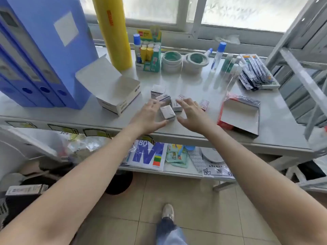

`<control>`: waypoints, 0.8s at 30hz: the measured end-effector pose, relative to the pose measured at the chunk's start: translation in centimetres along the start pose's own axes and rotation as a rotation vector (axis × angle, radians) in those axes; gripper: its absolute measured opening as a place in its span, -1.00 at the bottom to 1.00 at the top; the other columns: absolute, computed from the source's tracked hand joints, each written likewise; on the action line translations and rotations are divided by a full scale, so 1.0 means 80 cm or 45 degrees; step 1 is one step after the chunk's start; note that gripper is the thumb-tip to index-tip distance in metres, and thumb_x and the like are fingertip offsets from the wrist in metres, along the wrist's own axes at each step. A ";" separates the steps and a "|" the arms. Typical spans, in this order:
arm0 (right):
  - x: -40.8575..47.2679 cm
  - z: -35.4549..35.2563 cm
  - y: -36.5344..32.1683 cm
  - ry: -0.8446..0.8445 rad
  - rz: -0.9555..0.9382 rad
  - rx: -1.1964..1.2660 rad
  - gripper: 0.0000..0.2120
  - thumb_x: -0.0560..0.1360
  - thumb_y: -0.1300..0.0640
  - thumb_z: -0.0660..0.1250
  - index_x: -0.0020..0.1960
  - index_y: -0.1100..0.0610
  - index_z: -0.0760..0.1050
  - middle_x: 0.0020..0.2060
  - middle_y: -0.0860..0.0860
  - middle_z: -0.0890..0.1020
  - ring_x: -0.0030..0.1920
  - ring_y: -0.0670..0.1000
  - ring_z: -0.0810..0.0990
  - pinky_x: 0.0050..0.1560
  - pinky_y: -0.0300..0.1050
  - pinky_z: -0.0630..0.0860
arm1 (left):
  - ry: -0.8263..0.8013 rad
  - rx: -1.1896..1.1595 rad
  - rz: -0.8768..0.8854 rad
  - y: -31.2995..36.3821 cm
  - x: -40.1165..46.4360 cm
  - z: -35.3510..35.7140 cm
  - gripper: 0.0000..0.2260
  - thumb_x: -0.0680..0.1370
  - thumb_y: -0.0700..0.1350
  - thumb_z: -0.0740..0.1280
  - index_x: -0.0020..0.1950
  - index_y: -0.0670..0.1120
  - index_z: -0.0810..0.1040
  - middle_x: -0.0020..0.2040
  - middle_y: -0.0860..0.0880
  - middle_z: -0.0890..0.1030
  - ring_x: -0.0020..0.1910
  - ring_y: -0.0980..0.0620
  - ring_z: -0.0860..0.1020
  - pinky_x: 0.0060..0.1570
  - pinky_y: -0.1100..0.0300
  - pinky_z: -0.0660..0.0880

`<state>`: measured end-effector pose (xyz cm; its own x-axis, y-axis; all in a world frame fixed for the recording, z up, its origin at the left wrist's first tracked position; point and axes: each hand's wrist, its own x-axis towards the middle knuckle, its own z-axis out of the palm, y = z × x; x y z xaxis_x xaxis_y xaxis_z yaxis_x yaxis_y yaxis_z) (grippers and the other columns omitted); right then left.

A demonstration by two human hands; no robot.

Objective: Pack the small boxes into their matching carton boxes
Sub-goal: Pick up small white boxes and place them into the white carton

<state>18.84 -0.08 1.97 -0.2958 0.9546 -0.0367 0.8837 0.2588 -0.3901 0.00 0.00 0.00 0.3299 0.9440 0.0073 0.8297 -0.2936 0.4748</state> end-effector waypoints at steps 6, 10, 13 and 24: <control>0.024 0.013 0.014 0.031 -0.011 0.084 -0.46 0.46 0.20 0.26 0.43 0.11 0.27 0.31 0.20 0.37 0.33 0.24 0.34 0.36 0.05 0.29 | 0.035 -0.015 -0.035 -0.003 0.023 0.020 -0.36 0.41 0.21 0.36 0.41 -0.02 0.32 0.30 -0.06 0.39 0.31 -0.06 0.40 0.28 -0.07 0.41; 0.041 0.010 0.029 0.011 -0.015 0.057 -0.42 0.44 0.24 0.25 0.44 0.13 0.25 0.35 0.17 0.35 0.30 0.24 0.34 0.35 0.04 0.28 | 0.064 0.021 -0.052 -0.003 0.037 0.027 -0.37 0.40 0.22 0.37 0.40 0.00 0.35 0.28 -0.02 0.43 0.30 -0.03 0.42 0.23 -0.02 0.44; 0.055 0.008 0.039 0.011 -0.056 0.041 -0.41 0.44 0.23 0.26 0.45 0.14 0.24 0.36 0.14 0.36 0.27 0.23 0.35 0.32 0.06 0.33 | 0.077 0.049 -0.088 -0.001 0.044 0.029 -0.38 0.41 0.20 0.38 0.40 0.01 0.35 0.31 -0.02 0.46 0.31 -0.03 0.41 0.24 0.00 0.43; 0.079 0.012 0.047 -0.054 -0.059 -0.075 -0.37 0.41 0.08 0.32 0.44 0.06 0.22 0.36 0.02 0.40 0.33 0.15 0.29 0.20 0.09 0.34 | 0.123 -0.615 -0.210 0.004 0.030 0.020 -0.51 0.43 0.04 0.43 0.33 0.05 0.41 0.14 -0.03 0.58 0.09 0.07 0.57 0.08 0.22 0.55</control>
<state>19.92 6.81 -0.64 -0.3512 0.9344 -0.0595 0.8881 0.3124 -0.3372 1.78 1.89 -1.25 0.1502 0.9882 -0.0312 0.5571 -0.0586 0.8284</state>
